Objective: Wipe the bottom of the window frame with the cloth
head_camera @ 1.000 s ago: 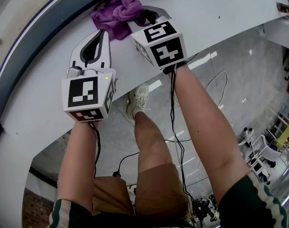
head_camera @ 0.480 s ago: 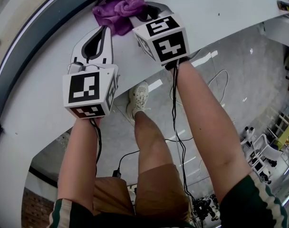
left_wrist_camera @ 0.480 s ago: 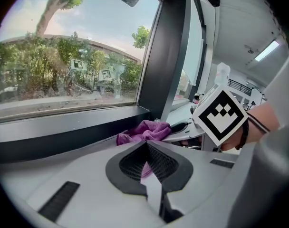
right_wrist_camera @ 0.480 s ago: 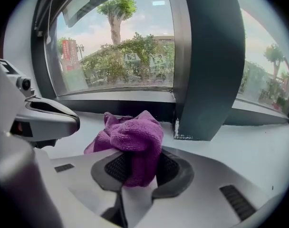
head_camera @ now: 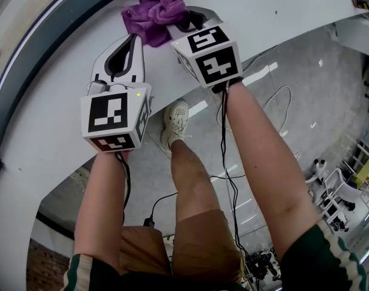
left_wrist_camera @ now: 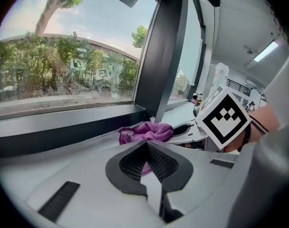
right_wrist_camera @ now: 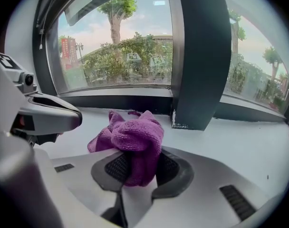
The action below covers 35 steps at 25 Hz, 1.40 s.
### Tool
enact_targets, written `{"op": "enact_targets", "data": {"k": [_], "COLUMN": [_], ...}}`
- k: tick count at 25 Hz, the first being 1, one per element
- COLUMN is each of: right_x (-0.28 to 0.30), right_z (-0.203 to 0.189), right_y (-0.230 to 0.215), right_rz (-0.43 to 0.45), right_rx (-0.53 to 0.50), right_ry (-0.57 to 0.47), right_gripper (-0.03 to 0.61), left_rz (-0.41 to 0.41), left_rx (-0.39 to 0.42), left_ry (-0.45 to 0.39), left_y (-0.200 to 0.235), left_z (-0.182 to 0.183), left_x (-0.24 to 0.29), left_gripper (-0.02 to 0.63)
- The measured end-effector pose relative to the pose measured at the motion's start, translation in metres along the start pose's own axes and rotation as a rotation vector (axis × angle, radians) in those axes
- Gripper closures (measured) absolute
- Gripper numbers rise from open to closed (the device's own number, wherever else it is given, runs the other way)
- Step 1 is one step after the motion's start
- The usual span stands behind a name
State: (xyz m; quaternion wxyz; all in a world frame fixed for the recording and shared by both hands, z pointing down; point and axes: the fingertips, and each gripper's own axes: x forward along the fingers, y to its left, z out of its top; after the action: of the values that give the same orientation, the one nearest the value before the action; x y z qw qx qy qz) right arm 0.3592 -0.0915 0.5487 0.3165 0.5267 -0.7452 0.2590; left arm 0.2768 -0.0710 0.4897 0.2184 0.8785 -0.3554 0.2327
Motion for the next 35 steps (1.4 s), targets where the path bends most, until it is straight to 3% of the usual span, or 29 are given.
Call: {"op": "enact_targets", "data": {"k": [13,20,35], "right_x": [-0.023,-0.037,-0.049], "right_z": [-0.025,-0.049,-0.059], "right_y": [0.007,0.023,0.040], "right_rz": [-0.023,-0.035,-0.048], "right_rx": [0.021,0.039,0.045], "right_ry": [0.016,0.022,0.042], "right_gripper": [0.462,0.462,0.462], "left_rz": [-0.029,-0.038,-0.042], "left_rx": [0.014,0.017,0.017], "left_ry": [0.026,0.043,0.044], "left_y": [-0.012,-0.018,-0.013], "left_z": [-0.014,-0.041,-0.046], "left_x": [-0.011,-0.027,-0.044], "left_gripper": [0.604,0.604,0.604]}}
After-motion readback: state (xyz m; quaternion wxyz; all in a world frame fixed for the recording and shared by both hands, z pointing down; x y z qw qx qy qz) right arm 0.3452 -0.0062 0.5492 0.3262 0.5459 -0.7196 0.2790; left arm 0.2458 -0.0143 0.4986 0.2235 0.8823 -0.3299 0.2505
